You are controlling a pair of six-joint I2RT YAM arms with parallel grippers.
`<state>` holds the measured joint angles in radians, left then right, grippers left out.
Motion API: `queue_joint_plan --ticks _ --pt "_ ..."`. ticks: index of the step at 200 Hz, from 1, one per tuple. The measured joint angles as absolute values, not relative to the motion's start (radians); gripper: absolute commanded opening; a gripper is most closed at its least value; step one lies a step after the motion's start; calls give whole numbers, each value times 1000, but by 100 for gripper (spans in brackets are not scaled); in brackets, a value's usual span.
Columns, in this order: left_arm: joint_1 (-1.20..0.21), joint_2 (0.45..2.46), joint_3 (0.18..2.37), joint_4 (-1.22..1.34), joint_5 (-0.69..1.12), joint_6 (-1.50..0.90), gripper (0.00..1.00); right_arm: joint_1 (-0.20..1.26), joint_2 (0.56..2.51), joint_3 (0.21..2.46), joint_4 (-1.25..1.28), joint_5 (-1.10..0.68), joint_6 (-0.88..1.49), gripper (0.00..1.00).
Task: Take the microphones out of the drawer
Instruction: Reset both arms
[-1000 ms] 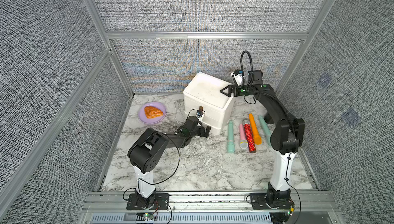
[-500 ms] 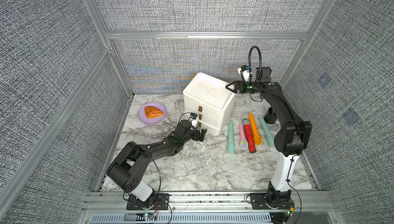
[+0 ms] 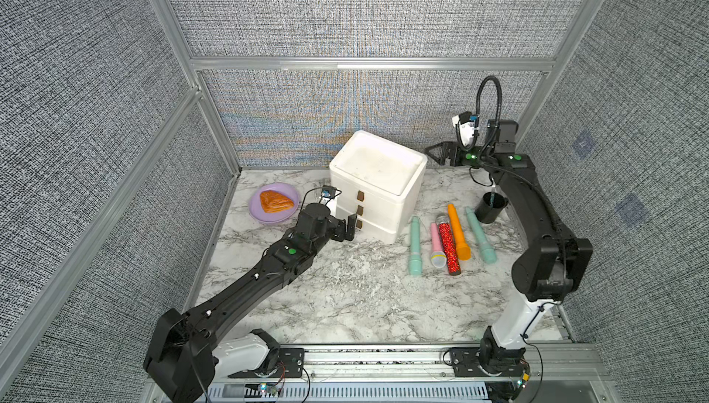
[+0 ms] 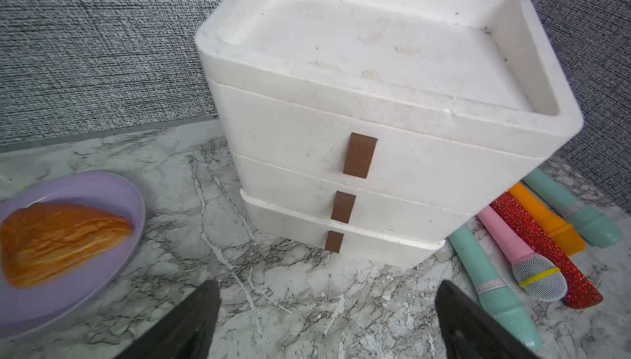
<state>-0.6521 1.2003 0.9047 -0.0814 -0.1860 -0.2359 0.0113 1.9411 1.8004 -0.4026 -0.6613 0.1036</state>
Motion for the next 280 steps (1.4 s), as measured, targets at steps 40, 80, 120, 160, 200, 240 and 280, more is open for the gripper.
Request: queue_joint_plan --ticks 40,80,120,160,200,240,280 --pt "-639 1163 981 -243 -237 -230 100 -1 1798 1610 -329 -489 108 98" --pt "-635 1124 944 -278 -408 -248 100 1 1619 1309 -212 -313 115 98" --pt "-586 1090 839 -206 -533 -184 100 1 1489 1058 -67 -136 115 98" --pt "-519 1064 765 -116 -614 -130 100 27 1422 880 43 -80 67 98" --pt "-477 1060 612 47 -709 -14 100 60 1423 778 165 -34 23 98" --pt "-392 1183 491 266 -717 2 100 82 1464 693 266 -24 -36 98" --pt "-332 1380 438 500 -674 24 100 83 1396 563 415 -16 -96 98"
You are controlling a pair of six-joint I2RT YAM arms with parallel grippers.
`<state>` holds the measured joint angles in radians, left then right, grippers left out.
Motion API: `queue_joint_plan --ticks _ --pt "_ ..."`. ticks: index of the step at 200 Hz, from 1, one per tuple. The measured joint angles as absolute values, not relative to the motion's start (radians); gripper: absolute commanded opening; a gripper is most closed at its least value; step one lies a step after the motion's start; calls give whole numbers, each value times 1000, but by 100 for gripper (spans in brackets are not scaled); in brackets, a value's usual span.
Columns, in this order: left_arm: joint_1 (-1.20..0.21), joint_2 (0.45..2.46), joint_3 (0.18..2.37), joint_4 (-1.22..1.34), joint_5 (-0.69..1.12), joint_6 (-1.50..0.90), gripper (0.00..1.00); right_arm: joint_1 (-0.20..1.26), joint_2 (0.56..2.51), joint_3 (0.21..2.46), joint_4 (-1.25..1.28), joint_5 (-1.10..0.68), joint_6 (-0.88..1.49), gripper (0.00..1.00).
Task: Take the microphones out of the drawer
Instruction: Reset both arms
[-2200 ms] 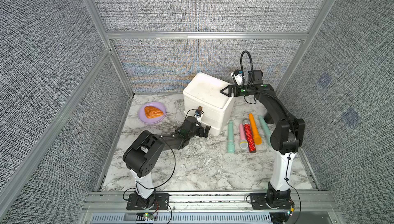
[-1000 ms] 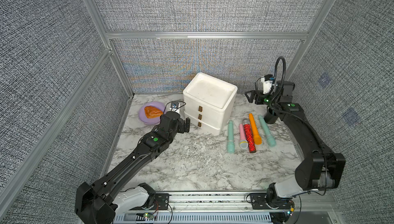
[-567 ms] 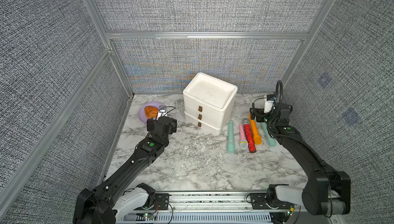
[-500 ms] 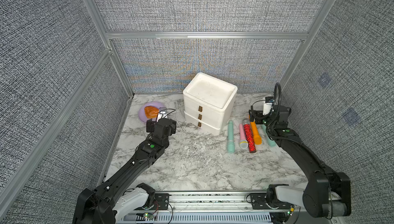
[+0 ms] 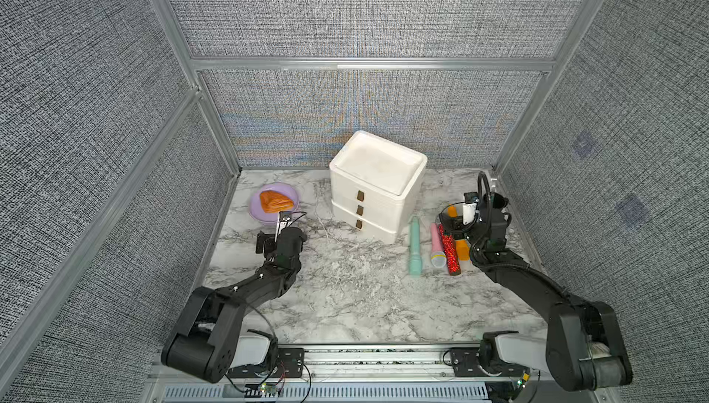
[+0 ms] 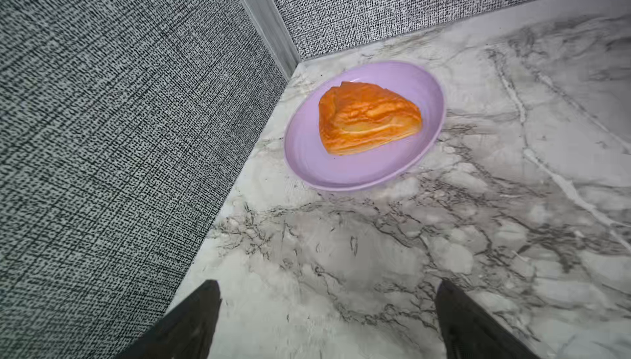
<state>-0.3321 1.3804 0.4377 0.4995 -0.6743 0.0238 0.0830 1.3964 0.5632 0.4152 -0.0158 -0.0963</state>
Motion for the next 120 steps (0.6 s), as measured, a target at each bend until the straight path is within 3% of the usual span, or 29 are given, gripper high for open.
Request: queue_joint_plan --ticks 48,120 --pt "-274 1447 393 710 -601 38 100 64 1370 434 638 -20 -126 98" --pt "-204 1457 441 715 -436 23 100 59 1441 278 962 -46 -107 98"
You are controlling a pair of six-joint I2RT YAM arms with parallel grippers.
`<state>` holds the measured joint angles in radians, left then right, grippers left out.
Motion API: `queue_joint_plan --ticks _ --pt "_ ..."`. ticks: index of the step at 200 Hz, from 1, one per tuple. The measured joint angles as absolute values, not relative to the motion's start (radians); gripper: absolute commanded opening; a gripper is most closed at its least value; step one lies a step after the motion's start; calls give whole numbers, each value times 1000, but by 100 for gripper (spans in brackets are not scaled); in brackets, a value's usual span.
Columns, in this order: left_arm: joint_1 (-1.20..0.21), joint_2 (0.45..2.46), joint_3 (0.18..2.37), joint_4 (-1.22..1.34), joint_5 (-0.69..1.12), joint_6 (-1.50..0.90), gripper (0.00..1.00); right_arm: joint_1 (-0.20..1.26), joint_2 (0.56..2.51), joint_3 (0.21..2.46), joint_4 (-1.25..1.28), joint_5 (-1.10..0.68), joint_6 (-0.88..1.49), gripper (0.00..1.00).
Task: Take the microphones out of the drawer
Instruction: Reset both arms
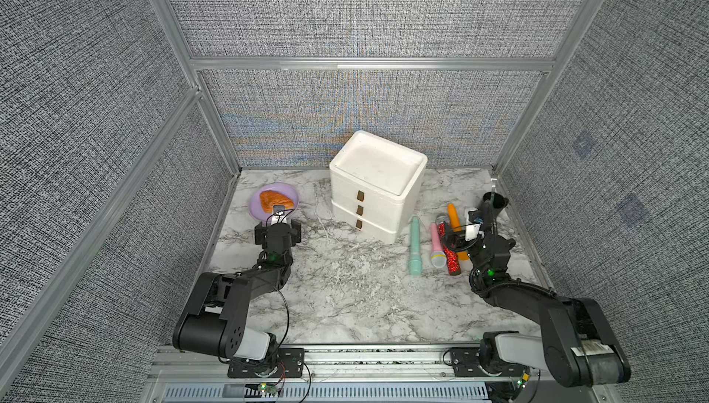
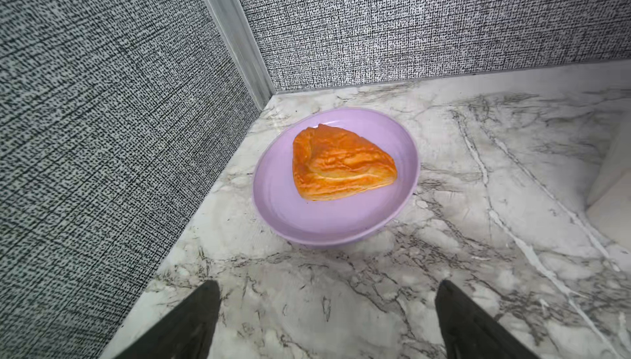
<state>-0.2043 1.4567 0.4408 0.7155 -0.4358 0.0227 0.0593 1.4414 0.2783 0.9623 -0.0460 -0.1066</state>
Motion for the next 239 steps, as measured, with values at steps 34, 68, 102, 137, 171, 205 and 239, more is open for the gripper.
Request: queue_joint_plan --ticks 34,68,102,137,171,205,239 --pt "-149 1465 440 703 -328 14 100 55 1463 204 1120 -31 -101 98" --pt "-128 1486 430 691 -251 -3 100 54 1502 152 1248 -31 -100 98" --pt "-123 1485 434 686 -233 -12 100 54 1523 156 1309 1 -89 98" --pt "-123 1485 434 686 -225 -16 100 51 1528 193 1305 136 -26 98" --pt "-123 1485 435 686 -214 -19 100 47 1528 193 1293 181 -5 98" --pt "-123 1485 435 686 -214 -19 100 47 1528 193 1286 200 2 98" --pt "-122 1485 439 681 -212 -19 100 47 1528 193 1286 204 2 98"
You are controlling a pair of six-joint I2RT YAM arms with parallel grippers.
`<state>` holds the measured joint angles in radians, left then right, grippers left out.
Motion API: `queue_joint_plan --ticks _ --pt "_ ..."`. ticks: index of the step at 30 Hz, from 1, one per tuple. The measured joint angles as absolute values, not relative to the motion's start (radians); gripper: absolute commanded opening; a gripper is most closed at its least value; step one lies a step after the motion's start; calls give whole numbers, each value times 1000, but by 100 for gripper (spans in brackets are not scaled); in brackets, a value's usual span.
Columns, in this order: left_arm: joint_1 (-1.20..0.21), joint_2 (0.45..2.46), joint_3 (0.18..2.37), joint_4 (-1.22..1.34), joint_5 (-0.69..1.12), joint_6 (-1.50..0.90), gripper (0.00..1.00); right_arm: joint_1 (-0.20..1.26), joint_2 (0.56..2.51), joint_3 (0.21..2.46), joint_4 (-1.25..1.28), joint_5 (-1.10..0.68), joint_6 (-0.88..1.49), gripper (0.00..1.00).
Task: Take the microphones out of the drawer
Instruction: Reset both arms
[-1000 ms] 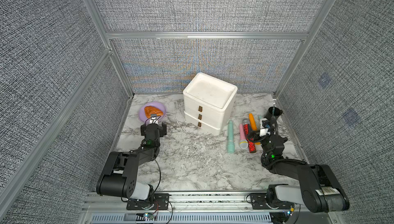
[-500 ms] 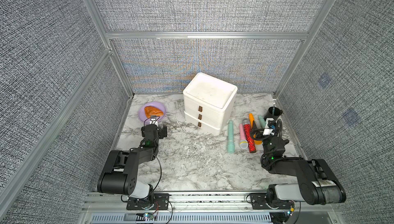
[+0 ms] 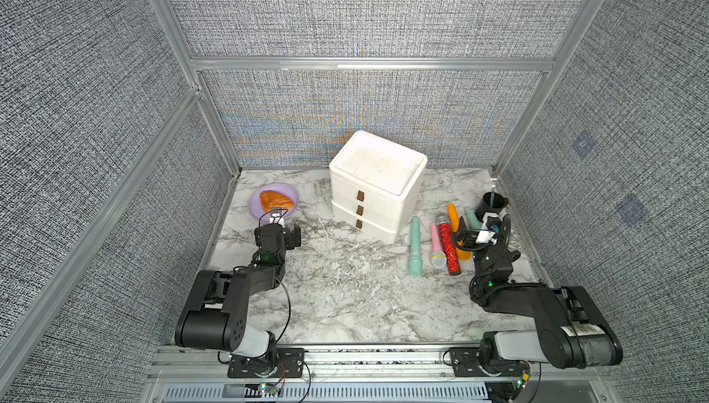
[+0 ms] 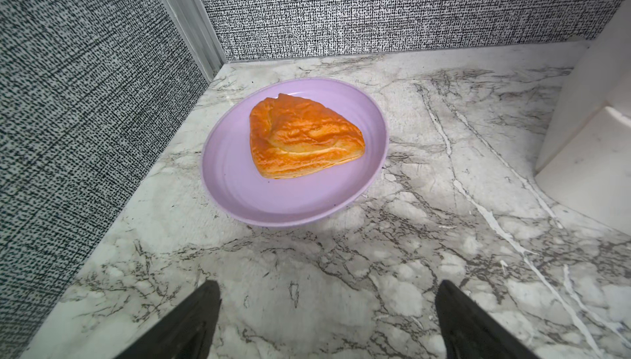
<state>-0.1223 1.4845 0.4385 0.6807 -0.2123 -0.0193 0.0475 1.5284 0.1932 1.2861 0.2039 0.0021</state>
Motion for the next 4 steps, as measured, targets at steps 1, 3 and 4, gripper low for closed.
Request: queue_joint_plan --ticks 1,3,4 --pt "-120 1485 441 679 -206 -19 100 47 1528 193 1286 204 2 98" --pt "-114 1485 445 679 -200 -20 100 47 1528 193 1286 204 2 98" --pt "-112 1485 445 679 -199 -20 100 47 1528 193 1286 204 2 98"
